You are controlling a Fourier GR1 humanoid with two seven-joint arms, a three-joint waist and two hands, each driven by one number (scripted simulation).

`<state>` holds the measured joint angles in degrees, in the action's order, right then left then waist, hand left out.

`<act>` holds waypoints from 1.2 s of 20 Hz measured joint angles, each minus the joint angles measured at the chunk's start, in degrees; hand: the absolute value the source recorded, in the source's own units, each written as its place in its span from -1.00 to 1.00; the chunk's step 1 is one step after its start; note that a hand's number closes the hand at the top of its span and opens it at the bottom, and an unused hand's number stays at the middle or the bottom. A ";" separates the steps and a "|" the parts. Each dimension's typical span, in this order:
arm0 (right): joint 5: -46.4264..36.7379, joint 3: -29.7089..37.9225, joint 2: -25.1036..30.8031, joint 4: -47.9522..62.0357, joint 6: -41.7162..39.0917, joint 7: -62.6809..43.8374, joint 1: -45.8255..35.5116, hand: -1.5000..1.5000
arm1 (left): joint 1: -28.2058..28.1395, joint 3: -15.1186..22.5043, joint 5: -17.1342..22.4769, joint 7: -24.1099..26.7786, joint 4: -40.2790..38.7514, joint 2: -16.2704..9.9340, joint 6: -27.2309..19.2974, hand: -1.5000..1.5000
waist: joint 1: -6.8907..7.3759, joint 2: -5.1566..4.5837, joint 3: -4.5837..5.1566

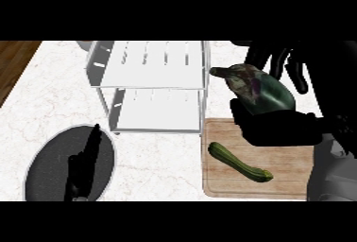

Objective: Pick the eggplant from the cutting board and place it in the tiered basket

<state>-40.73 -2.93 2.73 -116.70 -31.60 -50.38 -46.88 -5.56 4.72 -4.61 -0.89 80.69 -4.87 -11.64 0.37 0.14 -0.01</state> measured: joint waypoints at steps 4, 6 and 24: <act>-0.62 1.18 -0.80 6.82 1.23 -0.67 -5.77 1.00 | 0.36 -0.59 0.47 -0.79 0.03 -0.61 1.02 0.00 | 0.07 -0.05 0.02; -1.39 1.66 -0.98 10.48 2.36 -0.15 -7.62 1.00 | 0.07 -0.48 0.48 -1.38 1.06 -0.61 1.15 0.00 | 0.14 -0.07 0.02; -4.53 -6.95 -2.67 49.29 25.00 11.43 -16.03 1.00 | 1.94 -0.87 -0.06 -1.17 -0.57 0.11 1.90 0.00 | 0.78 -0.33 0.03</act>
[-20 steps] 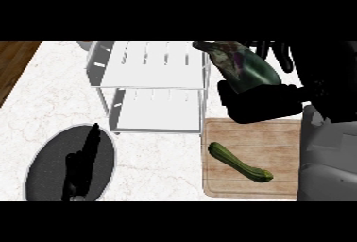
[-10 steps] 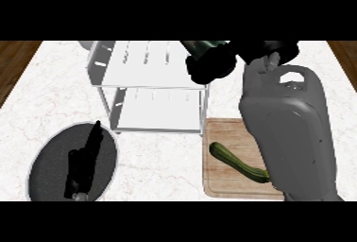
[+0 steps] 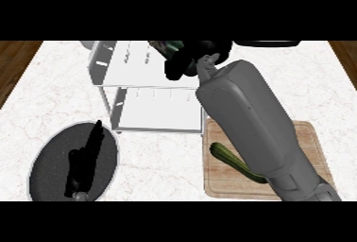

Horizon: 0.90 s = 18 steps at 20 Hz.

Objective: Pick the eggplant from the cutting board and place it in the tiered basket

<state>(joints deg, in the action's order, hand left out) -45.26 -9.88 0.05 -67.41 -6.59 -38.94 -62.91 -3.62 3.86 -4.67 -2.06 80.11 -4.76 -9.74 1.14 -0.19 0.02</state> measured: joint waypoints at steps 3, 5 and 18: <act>0.59 -0.81 0.02 5.87 4.29 2.23 -0.63 1.00 | -0.23 -0.50 0.35 0.09 0.24 -0.37 0.49 0.00 | 0.07 -0.02 -0.01; 3.15 -1.30 -0.01 9.08 7.47 3.52 -0.74 1.00 | -0.12 -0.10 -0.05 0.08 0.21 0.10 0.18 0.00 | 0.29 -0.08 -0.01; 29.84 2.15 -0.02 16.43 22.65 12.47 -1.09 -1.00 | 0.30 0.01 -0.44 0.26 -0.24 0.49 0.22 0.00 | 1.11 -0.20 -0.04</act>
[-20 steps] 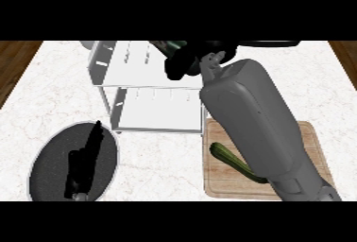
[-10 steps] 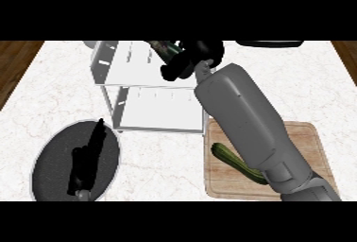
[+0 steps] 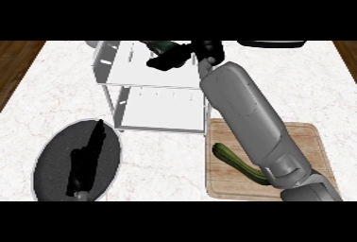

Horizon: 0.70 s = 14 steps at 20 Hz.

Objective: Pick the eggplant from the cutting board and place it in the tiered basket

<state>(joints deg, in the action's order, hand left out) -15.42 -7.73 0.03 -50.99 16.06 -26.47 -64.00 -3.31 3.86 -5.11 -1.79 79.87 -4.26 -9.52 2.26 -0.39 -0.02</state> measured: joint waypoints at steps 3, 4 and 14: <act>3.16 0.27 -0.02 -0.80 4.94 2.83 0.16 -1.00 | 0.36 -0.23 -0.20 -0.01 -0.50 0.07 -0.29 0.00 | -0.43 0.11 -0.01; 3.11 0.97 0.07 -1.68 6.41 3.45 0.51 -1.00 | 0.08 -0.62 -0.01 0.67 -0.89 -0.10 -0.22 0.00 | -0.79 0.19 -0.02; 2.68 9.64 12.17 -11.31 12.20 -1.16 6.41 -1.00 | -2.06 -1.60 0.44 0.34 0.75 -0.34 -0.69 0.00 | -3.15 0.79 -0.02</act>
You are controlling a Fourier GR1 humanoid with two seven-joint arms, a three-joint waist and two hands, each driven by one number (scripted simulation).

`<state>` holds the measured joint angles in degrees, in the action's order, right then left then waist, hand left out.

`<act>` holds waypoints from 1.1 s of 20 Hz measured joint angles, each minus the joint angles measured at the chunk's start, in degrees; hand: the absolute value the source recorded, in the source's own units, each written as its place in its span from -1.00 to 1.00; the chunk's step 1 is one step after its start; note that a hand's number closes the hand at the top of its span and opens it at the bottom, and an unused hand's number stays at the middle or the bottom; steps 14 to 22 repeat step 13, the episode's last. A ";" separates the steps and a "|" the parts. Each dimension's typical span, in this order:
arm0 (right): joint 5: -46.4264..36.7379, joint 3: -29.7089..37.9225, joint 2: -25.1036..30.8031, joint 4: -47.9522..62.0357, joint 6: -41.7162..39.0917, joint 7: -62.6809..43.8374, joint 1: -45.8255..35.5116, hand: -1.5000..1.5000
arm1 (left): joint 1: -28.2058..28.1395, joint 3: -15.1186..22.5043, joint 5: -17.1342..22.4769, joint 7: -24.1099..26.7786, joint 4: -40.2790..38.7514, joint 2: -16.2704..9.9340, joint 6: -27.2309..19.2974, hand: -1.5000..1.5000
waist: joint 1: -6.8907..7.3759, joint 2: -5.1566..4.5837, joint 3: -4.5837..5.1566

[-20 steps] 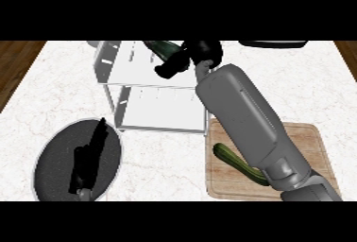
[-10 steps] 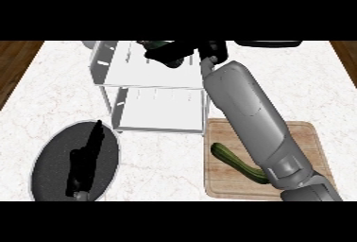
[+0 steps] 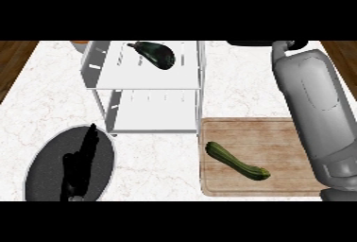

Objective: Pick the eggplant from the cutting board and place it in the tiered basket

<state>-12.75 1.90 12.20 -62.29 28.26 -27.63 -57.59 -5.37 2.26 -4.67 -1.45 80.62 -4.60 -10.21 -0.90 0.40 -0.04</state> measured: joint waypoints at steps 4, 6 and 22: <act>4.53 4.60 7.63 -8.15 -5.83 -2.22 6.94 -1.00 | -1.12 -0.44 0.48 0.55 0.30 -0.18 0.31 0.00 | -0.82 0.17 -0.03; 7.58 7.38 11.06 -12.03 -9.26 -1.65 11.76 -1.00 | -0.51 -0.89 0.65 0.23 0.12 -0.47 0.40 0.00 | -1.06 0.15 -0.04; 21.09 20.07 22.85 -17.83 -25.42 1.86 25.26 -1.00 | -0.41 -0.34 -0.12 -0.62 0.78 -0.09 -0.10 0.00 | -0.68 -0.04 -0.05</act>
